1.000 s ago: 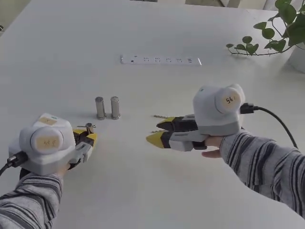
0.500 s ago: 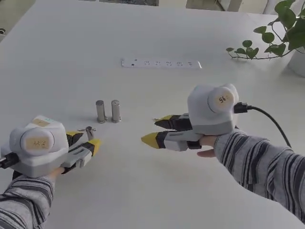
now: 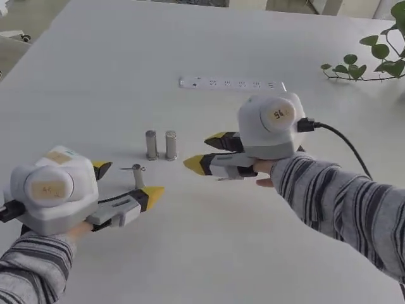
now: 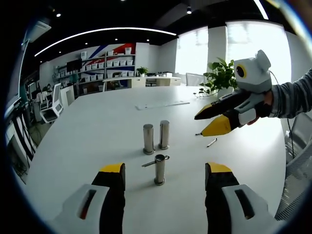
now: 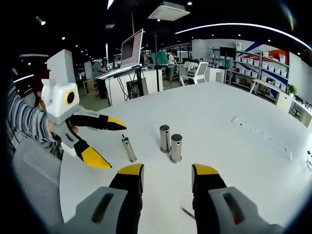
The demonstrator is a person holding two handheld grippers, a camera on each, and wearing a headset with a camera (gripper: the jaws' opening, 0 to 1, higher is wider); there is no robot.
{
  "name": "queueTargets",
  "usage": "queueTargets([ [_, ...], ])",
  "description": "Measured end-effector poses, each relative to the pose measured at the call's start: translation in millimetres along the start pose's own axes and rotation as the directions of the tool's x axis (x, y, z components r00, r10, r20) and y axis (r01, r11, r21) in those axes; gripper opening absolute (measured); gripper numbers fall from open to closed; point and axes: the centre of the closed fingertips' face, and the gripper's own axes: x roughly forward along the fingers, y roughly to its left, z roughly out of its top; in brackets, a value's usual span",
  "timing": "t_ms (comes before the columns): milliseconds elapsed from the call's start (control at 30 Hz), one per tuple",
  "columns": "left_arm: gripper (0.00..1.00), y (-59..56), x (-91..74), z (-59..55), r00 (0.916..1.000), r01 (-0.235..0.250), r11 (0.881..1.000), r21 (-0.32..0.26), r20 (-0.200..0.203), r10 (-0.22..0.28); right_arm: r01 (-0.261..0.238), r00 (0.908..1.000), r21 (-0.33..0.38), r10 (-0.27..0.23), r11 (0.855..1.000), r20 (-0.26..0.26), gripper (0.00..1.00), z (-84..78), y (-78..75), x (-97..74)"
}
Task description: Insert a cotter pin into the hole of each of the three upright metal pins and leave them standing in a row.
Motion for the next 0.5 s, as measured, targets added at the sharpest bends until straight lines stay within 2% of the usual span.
queueTargets([
  [200,0.74,0.4,-6.1,2.1,1.0,-0.003,1.0,-0.02,0.003,0.003,0.025,0.9994,0.024,-0.026,0.999,0.022,0.3,5.1,-6.1,21.2],
  [333,0.79,-2.9,-9.2,1.2,1.0,-0.003,1.0,0.0,-0.004,0.003,0.039,0.9984,0.039,-0.04,0.998,0.04,0.28,4.6,-13.1,34.9],
  [400,0.82,-6.0,-9.9,3.9,0.9999,0.014,1.0,-0.019,0.009,-0.013,0.045,0.9977,0.05,-0.047,0.998,0.049,0.26,3.8,-15.4,39.4],
  [500,0.85,-5.9,-12.6,10.1,0.9994,0.01,1.0,-0.024,0.035,-0.009,0.049,0.9969,0.065,-0.053,0.997,0.058,0.25,3.4,-19.7,44.5],
])
